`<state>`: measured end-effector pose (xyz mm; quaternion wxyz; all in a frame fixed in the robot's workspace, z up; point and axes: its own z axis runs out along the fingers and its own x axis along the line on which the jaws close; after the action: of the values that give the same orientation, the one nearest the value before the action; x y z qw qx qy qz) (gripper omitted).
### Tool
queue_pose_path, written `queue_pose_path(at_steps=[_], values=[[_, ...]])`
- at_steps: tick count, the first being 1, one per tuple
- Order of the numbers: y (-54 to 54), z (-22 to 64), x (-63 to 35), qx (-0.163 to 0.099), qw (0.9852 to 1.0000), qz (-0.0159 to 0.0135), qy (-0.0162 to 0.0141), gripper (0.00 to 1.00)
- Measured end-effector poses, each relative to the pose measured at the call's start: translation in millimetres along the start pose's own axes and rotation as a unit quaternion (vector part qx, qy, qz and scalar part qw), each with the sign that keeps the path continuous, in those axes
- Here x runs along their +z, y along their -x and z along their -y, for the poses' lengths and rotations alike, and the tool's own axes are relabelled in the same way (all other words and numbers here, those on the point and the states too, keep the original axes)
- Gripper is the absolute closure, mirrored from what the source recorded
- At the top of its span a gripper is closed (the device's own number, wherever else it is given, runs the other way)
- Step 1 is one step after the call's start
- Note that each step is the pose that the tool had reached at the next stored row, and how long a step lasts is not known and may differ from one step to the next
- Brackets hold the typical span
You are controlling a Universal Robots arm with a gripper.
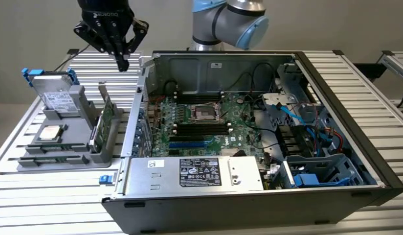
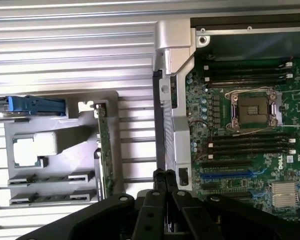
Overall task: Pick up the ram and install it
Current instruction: 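Reach for the ram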
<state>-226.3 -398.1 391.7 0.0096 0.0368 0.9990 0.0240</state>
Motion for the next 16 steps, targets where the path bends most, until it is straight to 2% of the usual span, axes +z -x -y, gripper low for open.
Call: queue_pose_path(at_steps=[9,16], values=[[-40.6,3.6,0.1,-0.002,1.0,-0.0001,0.0,0.9],[-72.2,6.7,7.4,-0.003,1.0,-0.0006,0.0,0.9]])
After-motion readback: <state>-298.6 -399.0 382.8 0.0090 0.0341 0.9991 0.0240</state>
